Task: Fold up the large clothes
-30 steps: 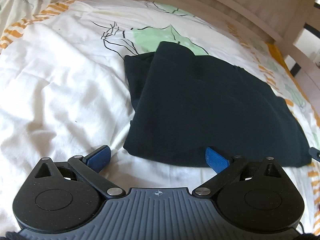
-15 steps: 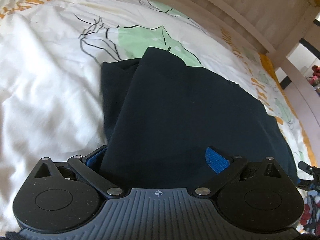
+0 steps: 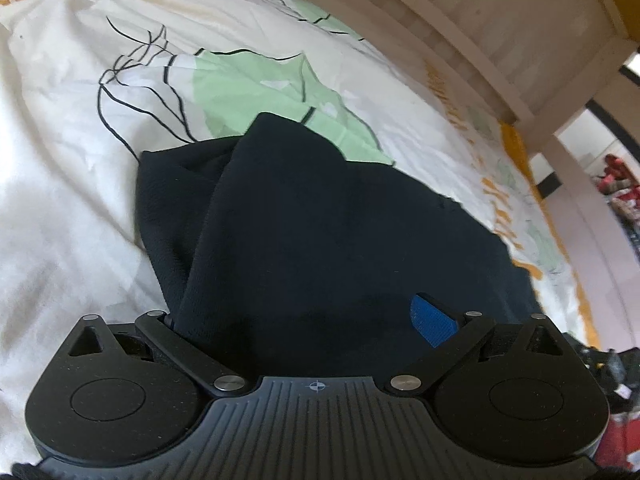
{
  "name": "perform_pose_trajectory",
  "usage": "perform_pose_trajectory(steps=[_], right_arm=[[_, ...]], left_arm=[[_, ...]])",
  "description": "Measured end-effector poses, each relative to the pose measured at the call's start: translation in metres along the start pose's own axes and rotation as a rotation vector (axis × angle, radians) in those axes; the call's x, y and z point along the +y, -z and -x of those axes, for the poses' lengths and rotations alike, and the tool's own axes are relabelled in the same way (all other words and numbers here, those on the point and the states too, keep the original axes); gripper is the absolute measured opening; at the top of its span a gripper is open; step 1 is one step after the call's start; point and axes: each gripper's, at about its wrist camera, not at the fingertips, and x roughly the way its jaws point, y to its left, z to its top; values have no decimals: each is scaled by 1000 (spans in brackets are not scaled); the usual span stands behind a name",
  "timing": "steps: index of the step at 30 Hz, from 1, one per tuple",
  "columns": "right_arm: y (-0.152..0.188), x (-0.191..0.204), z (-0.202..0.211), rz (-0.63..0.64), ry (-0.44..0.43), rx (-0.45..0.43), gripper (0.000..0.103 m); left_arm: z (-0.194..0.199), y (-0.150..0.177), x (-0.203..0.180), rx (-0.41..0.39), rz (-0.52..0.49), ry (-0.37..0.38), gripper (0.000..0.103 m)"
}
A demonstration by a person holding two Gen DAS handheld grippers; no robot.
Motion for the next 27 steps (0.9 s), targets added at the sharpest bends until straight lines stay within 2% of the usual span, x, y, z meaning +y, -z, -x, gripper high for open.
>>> perform_pose_trajectory(steps=[2,3,4,5,6,7,10,14,17,23,27], right_arm=[[1,2,3,10,15,-3,92],[2,3,4,18,53,1,65],[2,3,5,11,77,9,53],[1,1,7,-17,68,8,51],[1,-1,9,-49,59,3,41],[0,0,12,-70,66,-1,36],[-1,9,22,-103,75,-13,31],[1,24,46,-129,47,-32,26],[3,36,65,-119,49,-17,25],[23,49,106,-122,75,39,24],[44,54,137,-123,90,126,25]], left_arm=[[6,2,3,-12,29,25,71],[9,3,4,-16,46,-5,36],[12,3,6,-12,68,-21,27],[13,3,8,-5,100,4,25],[17,3,10,-8,122,22,23],[21,3,9,-10,128,30,21],[36,5,2,-16,135,53,20],[61,10,-8,-30,163,129,19],[78,19,-21,-14,142,147,19],[107,57,-20,57,176,199,19],[126,88,-10,128,189,220,19]])
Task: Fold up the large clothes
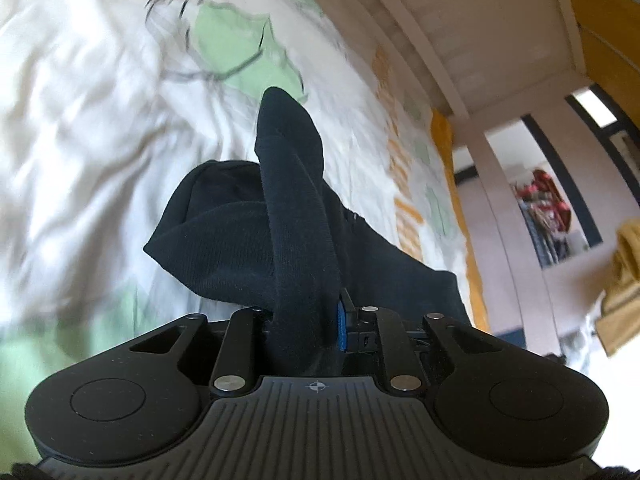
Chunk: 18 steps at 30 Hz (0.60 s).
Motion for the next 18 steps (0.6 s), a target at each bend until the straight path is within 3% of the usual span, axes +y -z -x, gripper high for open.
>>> perform_pose_trajectory(steps=[3,6,8,10,14,18], right_arm=[[17,-7,14,-3,0,56,26],[27,-18,11,14,60,83,40],[29,-28,1,9,103,80,52],[28,-35,-10,-5,136,71,64],[23,-40,-21,-11,107,26,68],[18,-38,-26,11,96,-17,71]], left_arm=[[4,18,15,26,-1,-24,21],[-7,25,28,7,-60,-179,32],[-18,24,35,-6,-68,-217,40],[-26,18,36,-24,-77,-231,45],[-40,7,35,-62,-116,-249,48],[-46,2,43,-97,-72,-228,48]])
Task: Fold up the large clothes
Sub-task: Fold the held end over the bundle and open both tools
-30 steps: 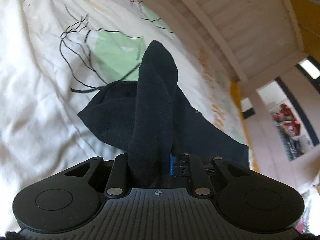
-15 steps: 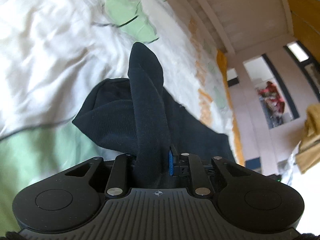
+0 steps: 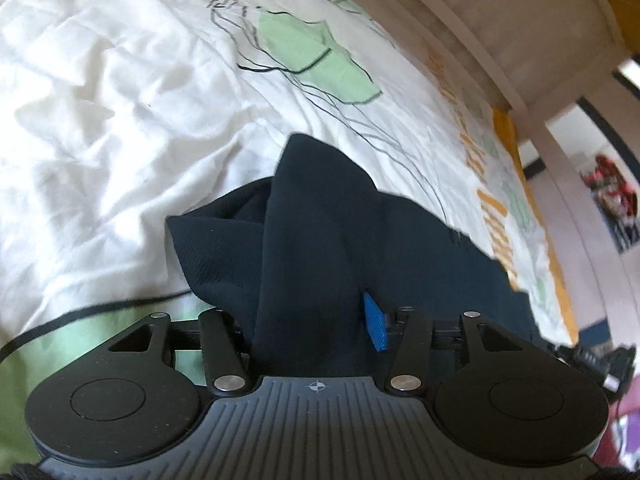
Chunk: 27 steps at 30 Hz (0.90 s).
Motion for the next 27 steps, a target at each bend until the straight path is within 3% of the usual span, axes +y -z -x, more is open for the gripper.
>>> perform_pose_trajectory(steps=[5,12,15,19,20,24,27], right_arm=[[-3,2,-2,36,-1,-58,72],[-3,4,4,96,33,-137,72],[-3,8,7,145,86,-175,72],[-2,9,8,179,153,-198,86],[-2,10,8,187,177,-200,88],[-3,4,7,155,187,-199,100],[-2,2,9,144,189,-206,103]], left_arm=[[2,-2,8,-62,56,16,48],[14,-5,0,-181,-36,-55,48],[14,-6,-3,-189,-86,-102,49],[15,-3,-14,-192,-194,-164,50],[15,-2,-16,-192,-217,-180,52],[21,-1,-22,-235,-265,-265,81],[29,-3,-27,-284,-289,-303,90]])
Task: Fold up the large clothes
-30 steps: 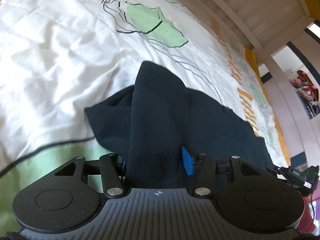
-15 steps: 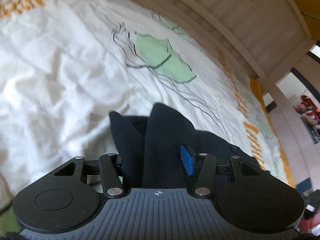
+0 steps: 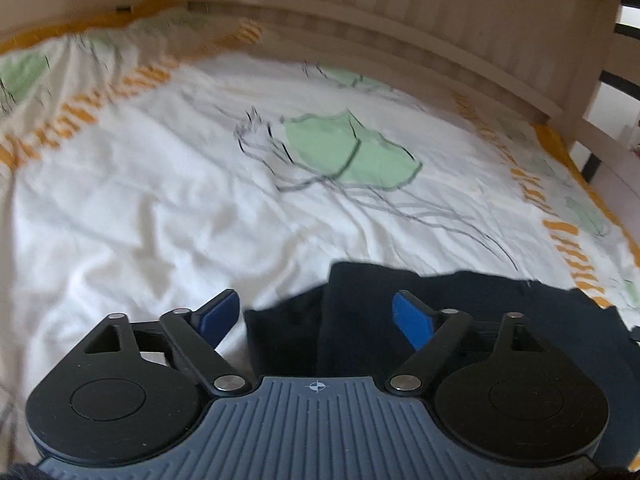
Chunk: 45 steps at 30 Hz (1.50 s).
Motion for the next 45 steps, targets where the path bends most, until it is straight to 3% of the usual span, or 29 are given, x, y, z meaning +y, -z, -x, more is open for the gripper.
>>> perform_pose_trajectory(steps=[1,4,11,24,34,45], right_arm=[[0,0,0,5,6,2,103],[1,4,-3,29,27,14,103],[1,10,-3,94,70,22,103],[-1,1,2,51,90,10,103],[-1,-5,9,17,108,5,103],[1,-4,9,16,115,17,103]], left_arm=[[2,-2,-1,-4,-3,-9,95],[6,-7,-6,-1,-2,-28,96],[22,-10,-35,6,-9,15,97],[39,8,-107,64,-57,102,97],[27,32,-150,130,-114,63,97],[14,46,-168,182,-145,44,97]])
